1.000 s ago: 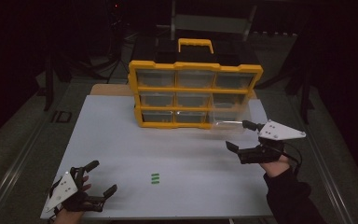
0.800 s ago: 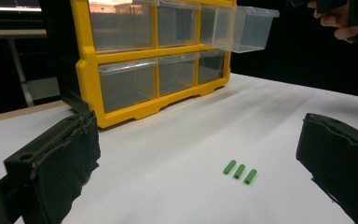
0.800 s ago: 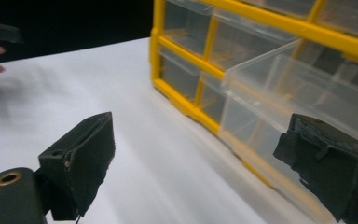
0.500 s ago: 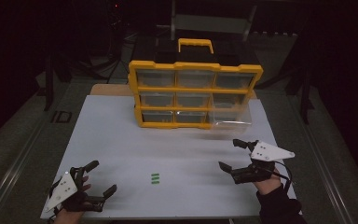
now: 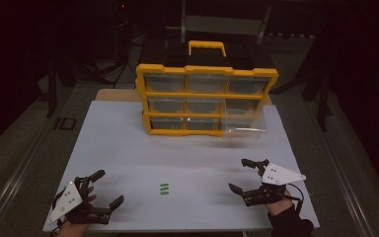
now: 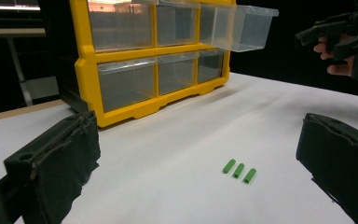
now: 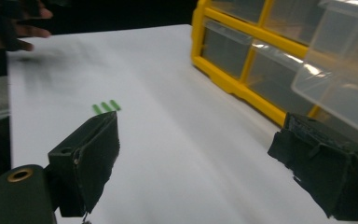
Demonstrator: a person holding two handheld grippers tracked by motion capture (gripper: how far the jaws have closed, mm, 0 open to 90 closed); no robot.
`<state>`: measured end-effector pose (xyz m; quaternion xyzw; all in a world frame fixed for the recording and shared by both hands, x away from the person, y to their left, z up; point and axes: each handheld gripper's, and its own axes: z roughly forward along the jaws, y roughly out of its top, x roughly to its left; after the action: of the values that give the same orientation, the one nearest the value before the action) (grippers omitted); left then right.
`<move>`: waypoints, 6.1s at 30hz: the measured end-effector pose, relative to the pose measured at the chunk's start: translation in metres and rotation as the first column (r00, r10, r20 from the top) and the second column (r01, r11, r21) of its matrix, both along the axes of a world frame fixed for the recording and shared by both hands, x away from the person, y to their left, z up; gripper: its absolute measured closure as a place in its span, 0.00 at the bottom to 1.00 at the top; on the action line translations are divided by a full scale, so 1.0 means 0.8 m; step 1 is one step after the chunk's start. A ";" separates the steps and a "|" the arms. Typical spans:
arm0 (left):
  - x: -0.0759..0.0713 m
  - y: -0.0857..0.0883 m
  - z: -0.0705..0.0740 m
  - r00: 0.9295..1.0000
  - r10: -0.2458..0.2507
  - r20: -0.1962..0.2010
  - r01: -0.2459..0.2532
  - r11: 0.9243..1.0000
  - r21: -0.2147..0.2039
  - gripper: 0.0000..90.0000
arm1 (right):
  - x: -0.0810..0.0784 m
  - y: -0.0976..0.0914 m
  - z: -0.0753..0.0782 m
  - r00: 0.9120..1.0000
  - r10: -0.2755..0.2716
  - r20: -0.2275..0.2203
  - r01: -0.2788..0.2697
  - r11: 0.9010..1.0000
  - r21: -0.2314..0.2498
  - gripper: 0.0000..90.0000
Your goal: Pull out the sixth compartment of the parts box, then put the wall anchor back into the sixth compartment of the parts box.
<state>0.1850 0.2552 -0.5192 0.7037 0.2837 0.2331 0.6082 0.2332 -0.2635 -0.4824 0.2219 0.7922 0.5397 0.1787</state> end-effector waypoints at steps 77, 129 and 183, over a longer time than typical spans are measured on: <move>0.004 -0.005 0.034 0.998 0.018 -0.066 -0.019 1.000 -0.019 0.00 | -0.005 -0.014 -0.040 1.000 0.020 0.020 -0.021 0.996 0.081 0.11; 0.076 -0.067 0.116 0.980 -0.162 -0.116 0.175 0.977 0.118 0.00 | -0.004 -0.007 -0.037 0.999 0.053 0.008 -0.054 0.994 0.098 0.12; 0.125 -0.136 0.000 0.847 -0.323 -0.423 0.455 0.852 0.258 0.41 | -0.002 -0.005 -0.040 0.997 0.072 -0.005 -0.072 0.993 0.089 0.12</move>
<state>0.2848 0.1465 -0.5190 0.8739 0.1943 0.0148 0.4453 0.2315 -0.2671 -0.5147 0.2033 0.7757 0.5795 0.1457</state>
